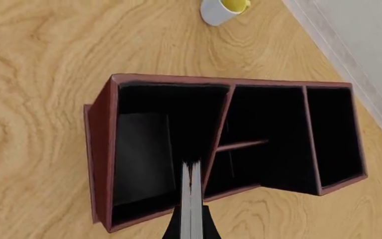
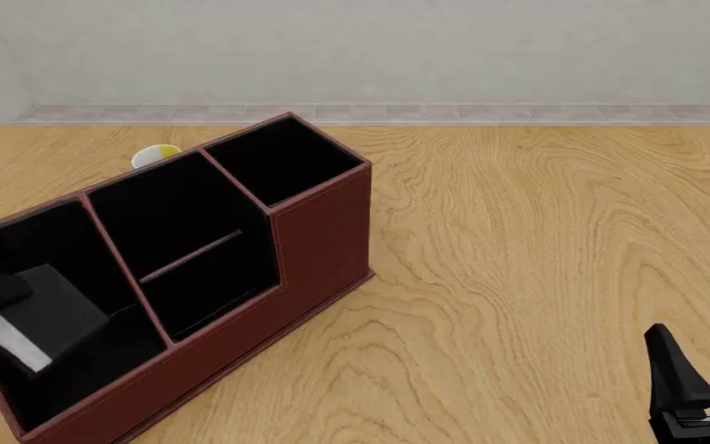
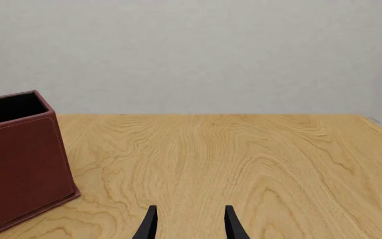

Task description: Pick up the book and place it in the left compartment of the caddy.

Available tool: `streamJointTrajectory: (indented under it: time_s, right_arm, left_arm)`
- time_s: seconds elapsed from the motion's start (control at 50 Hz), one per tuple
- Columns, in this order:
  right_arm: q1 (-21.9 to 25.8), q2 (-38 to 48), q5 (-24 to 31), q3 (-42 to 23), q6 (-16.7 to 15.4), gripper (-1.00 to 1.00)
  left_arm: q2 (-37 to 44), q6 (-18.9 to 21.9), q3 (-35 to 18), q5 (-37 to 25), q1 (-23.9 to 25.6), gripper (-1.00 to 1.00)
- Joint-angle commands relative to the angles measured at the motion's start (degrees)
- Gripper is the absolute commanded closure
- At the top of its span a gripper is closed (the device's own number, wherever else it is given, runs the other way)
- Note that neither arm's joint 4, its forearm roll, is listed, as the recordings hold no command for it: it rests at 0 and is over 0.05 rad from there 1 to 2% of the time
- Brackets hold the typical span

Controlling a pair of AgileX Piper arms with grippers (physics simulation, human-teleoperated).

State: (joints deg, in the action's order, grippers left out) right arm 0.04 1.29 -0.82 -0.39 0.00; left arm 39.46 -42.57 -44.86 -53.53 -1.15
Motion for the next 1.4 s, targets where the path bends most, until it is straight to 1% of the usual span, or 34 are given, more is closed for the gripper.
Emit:
streamJointTrajectory:
  time_s: [0.02,0.3,0.54,0.7,0.88,1.4]
  right_arm:
    - [0.0,-0.4,0.3,0.1,0.0,-1.00]
    - [0.0,-0.4,0.3,0.1,0.0,-1.00]
    - [0.0,-0.4,0.3,0.1,0.0,-1.00]
    - [0.0,-0.4,0.3,0.1,0.0,-1.00]
    - [0.0,-0.4,0.3,0.1,0.0,-1.00]
    - [0.0,-0.4,0.3,0.1,0.0,-1.00]
  left_arm:
    - [1.5,1.7,0.2,2.1,-1.2,1.00]
    - [3.4,2.3,1.6,5.5,-2.5,1.00]
    - [5.1,2.7,1.5,7.4,-3.5,1.00]
    - [6.0,2.9,2.5,9.0,-4.1,1.00]
    - [7.0,3.2,4.8,11.1,-4.2,1.00]
    - [10.5,5.1,7.0,15.4,-5.6,1.00]
